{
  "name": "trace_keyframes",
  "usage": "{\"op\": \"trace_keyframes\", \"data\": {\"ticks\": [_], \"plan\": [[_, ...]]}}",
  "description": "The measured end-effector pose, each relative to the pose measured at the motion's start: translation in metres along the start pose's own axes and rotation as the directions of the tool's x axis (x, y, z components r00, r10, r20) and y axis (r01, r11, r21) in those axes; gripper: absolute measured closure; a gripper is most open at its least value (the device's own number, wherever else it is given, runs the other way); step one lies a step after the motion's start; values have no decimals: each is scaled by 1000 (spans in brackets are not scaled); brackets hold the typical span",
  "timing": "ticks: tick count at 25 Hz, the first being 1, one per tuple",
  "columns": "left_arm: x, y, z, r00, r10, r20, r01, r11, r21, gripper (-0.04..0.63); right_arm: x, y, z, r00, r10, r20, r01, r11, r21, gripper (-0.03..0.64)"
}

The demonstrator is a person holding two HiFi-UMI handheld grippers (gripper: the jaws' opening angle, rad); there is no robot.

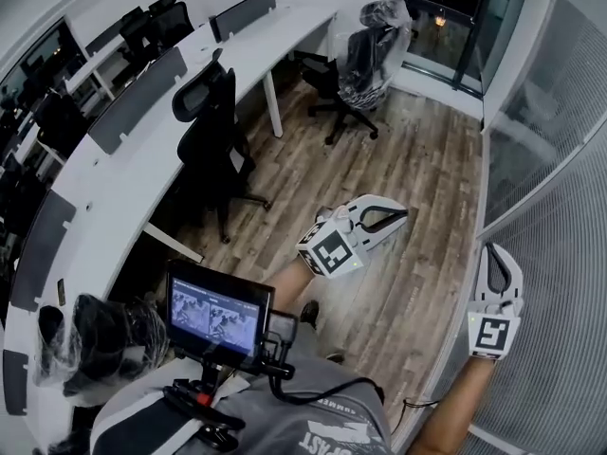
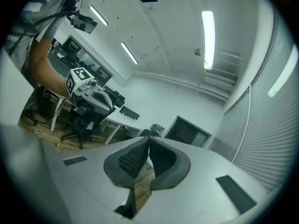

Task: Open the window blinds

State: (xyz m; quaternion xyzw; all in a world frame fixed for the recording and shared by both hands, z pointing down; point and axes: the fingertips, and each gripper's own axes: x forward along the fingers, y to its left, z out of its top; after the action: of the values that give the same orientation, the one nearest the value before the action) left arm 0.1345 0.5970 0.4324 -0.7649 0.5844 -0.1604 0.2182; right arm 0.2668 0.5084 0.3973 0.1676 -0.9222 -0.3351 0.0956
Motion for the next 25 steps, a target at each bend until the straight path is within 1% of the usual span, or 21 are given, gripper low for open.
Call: {"op": "trace_keyframes", "data": {"ticks": [3, 5, 8, 12, 15, 17, 21, 25], "plan": [[33, 31, -29, 1000, -14, -6, 13, 1000, -18, 595, 40, -18, -21, 1000, 5, -28, -5, 1000, -6, 618], [56, 56, -50, 1000, -24, 4, 24, 999, -31, 595, 69, -29, -32, 999, -3, -38, 2, 1000, -18, 618], [90, 102, -70, 998, -41, 43, 43, 998, -35, 595, 112, -53, -41, 997, -31, -68, 29, 999, -24, 618], [128, 176, -83, 992, -53, 117, 56, 998, -26, 595, 175, -90, -35, 991, -82, -101, 76, 995, -63, 618], [143, 210, -99, 988, -78, 136, 79, 997, -9, 595, 212, -104, -34, 987, -113, -114, 105, 991, -79, 618], [152, 232, -110, 987, -83, 141, 85, 996, -8, 595, 233, -109, -36, 985, -125, -117, 118, 991, -66, 618], [158, 262, -129, 985, -77, 153, 82, 996, -27, 595, 269, -114, -44, 982, -121, -148, 113, 992, -57, 618], [162, 290, -146, 987, -50, 154, 57, 997, -46, 595, 302, -126, -45, 982, -115, -152, 107, 993, -56, 618]]}}
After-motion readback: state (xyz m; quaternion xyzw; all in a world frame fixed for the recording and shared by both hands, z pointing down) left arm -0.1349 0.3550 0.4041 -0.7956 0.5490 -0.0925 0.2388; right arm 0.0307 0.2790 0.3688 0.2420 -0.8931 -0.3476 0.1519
